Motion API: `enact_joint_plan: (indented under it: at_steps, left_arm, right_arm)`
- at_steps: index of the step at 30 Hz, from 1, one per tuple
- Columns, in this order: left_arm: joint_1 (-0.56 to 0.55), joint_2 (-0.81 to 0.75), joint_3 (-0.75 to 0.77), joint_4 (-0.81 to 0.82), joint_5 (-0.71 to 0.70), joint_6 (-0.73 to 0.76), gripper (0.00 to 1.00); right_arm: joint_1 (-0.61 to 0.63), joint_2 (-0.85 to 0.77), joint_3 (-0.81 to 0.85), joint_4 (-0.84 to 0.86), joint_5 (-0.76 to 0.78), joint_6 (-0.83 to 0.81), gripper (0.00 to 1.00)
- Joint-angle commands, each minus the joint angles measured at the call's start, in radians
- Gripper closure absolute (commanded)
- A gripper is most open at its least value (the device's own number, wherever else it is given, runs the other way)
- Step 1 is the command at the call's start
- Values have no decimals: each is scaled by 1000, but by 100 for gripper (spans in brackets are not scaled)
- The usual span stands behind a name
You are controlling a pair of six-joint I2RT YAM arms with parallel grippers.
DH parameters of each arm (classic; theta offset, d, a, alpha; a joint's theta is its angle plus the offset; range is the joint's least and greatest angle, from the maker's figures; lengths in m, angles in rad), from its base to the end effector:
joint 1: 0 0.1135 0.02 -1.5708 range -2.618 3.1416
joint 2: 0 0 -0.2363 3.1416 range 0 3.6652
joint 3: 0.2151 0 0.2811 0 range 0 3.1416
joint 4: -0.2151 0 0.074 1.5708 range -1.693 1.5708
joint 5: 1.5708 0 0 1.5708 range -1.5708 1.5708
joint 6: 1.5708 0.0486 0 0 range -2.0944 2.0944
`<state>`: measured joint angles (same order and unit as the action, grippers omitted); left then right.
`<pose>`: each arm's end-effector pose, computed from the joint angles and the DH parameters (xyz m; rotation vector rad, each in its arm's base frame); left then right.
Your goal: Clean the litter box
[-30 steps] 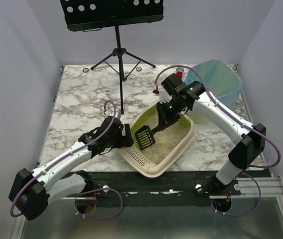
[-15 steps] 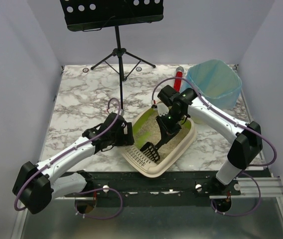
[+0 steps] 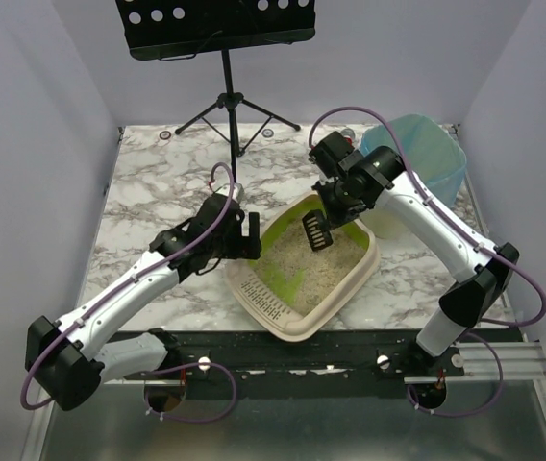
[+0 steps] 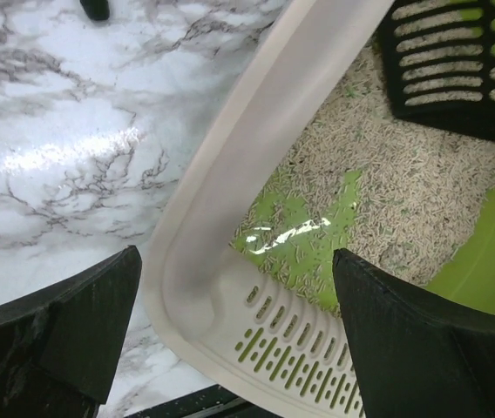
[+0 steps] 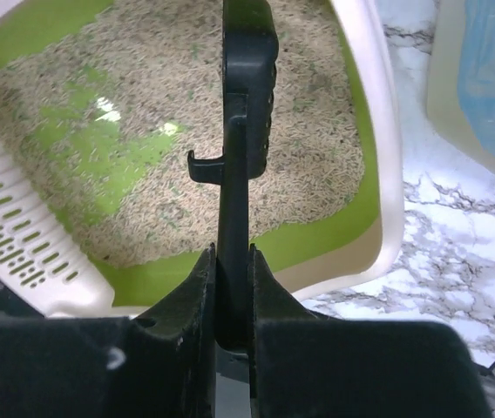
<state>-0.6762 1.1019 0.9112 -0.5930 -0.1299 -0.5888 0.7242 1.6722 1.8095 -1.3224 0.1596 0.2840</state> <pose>0.2229 -0.1708 0.2449 0.0400 2.3946 -0.4621 0.2700 0.2285 0.3326 -0.5539 2.6709 0.0663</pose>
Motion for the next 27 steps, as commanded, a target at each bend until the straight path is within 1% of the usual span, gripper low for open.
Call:
enact_joint_plan:
  at_steps: [1,3,5,7,8,9,10,12,13,14,16,18,21,22,23,25,26,27]
  left_arm:
    - [-2,10,121,-13,23,164,1]
    - [-2,67,191,2,3,226,1]
    - [-2,152,228,36,4,265,1]
    - [-2,217,288,61,16,313,1]
    - [-2,278,307,65,24,328,1]
    - [-2,309,345,67,29,343,3]
    - [-2,338,369,53,32,365,3]
    - [-3,418,435,36,35,385,7]
    - [-3,444,460,16,32,394,7]
    - [-3,491,483,7,35,403,10]
    - [-5,535,546,-23,49,418,15]
    - [-14,579,575,-33,46,443,17]
    - [-26,634,594,-39,50,469,23]
    - [-29,651,603,-60,43,466,25]
    - [-33,685,615,-73,29,465,28]
    - [-49,710,632,-88,-14,468,28]
    - [-57,728,632,-88,-23,477,30]
    - [-63,737,631,-88,-68,478,32]
  right_arm:
    - [-6,-77,24,-12,-202,-91,99]
    - [-6,-135,-2,21,-245,-89,99]
    - [-6,-173,-50,44,-224,-68,99]
    - [-6,-210,-73,45,-166,-36,99]
    - [-6,-219,-90,32,-125,-20,99]
    - [-8,-224,-90,17,-51,7,99]
    - [-9,-232,-91,-1,-13,33,99]
    - [-9,-242,-111,-35,68,79,99]
    - [-11,-252,-125,-37,81,96,99]
    - [-9,-253,-139,-41,93,110,99]
    - [-11,-255,-170,-54,127,142,99]
    - [-9,-259,-180,-54,141,170,99]
    - [-9,-282,-202,-3,150,169,99]
    - [-9,-285,-206,9,132,162,99]
    - [-9,-289,-208,31,123,159,99]
    - [-9,-296,-216,55,98,153,99]
    - [-9,-298,-217,80,94,150,99]
    - [-9,-299,-220,92,89,150,99]
